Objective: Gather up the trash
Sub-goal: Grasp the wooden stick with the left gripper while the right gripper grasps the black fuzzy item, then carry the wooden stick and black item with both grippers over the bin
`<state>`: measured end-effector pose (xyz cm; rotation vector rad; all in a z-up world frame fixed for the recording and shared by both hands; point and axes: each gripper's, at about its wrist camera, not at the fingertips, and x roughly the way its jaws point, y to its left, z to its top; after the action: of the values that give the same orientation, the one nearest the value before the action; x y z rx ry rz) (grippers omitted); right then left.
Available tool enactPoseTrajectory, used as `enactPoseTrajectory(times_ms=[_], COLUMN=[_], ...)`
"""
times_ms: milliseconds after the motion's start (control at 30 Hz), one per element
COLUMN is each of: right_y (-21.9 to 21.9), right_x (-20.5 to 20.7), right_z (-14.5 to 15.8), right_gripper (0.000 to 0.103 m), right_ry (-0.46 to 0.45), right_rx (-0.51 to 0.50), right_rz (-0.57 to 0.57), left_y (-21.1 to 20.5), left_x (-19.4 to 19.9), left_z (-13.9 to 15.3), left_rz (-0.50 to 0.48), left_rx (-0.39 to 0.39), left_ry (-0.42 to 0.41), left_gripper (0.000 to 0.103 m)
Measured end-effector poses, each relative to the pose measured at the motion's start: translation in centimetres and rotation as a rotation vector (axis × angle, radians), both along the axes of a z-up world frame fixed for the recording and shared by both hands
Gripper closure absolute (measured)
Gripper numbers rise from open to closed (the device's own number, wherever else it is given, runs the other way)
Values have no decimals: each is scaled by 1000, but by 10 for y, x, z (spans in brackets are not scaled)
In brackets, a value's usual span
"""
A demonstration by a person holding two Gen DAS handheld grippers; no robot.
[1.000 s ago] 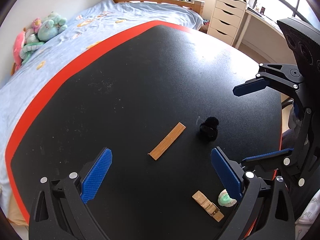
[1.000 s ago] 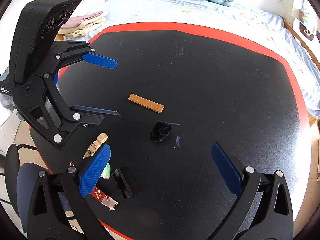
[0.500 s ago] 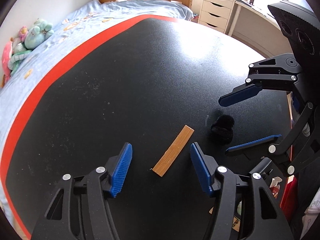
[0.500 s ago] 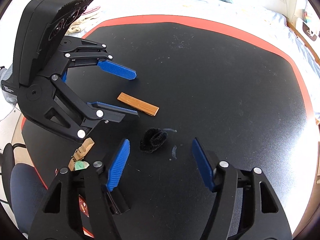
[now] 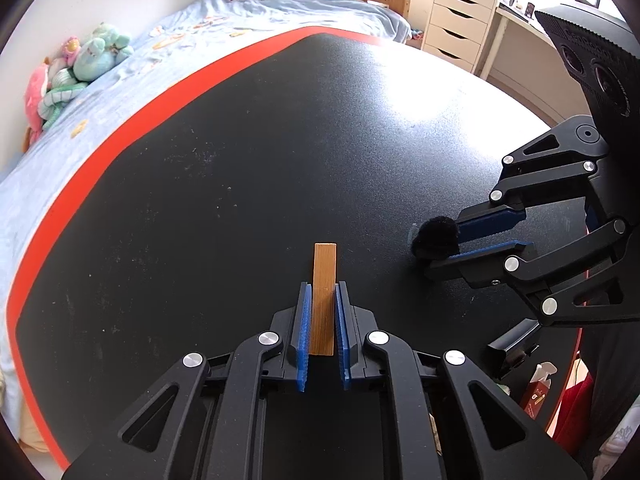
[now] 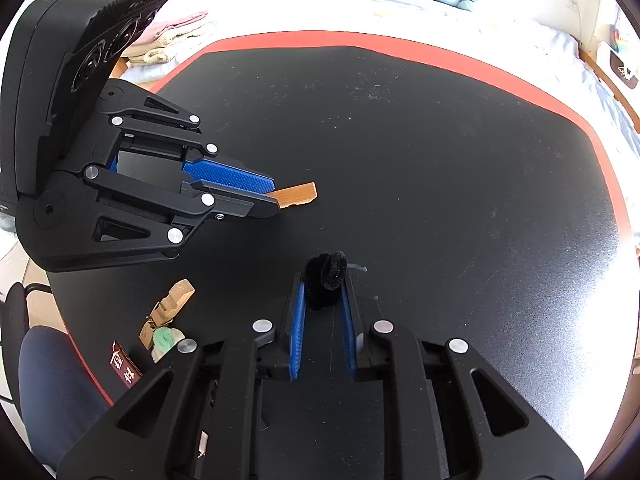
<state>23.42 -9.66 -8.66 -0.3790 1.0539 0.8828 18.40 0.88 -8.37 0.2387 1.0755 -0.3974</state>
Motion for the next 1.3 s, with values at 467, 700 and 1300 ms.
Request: enactPoseTrajectory(times_ms=[467, 700, 1300], right_y=[-36, -59, -115], right_x=[-30, -58, -158], right_z=[44, 72, 115], right_gripper=[87, 87, 87], right_ry=[-50, -77, -120], right_rx=[43, 72, 146], right_rz=[-17, -16, 44], left_y=[-5, -10, -38], left_x=[-44, -88, -179], left_z=[47, 73, 94], left_rz=[157, 237, 346], left_rx=[-27, -77, -133], left_ry=[-73, -129, -195], left_gripper=[91, 91, 91])
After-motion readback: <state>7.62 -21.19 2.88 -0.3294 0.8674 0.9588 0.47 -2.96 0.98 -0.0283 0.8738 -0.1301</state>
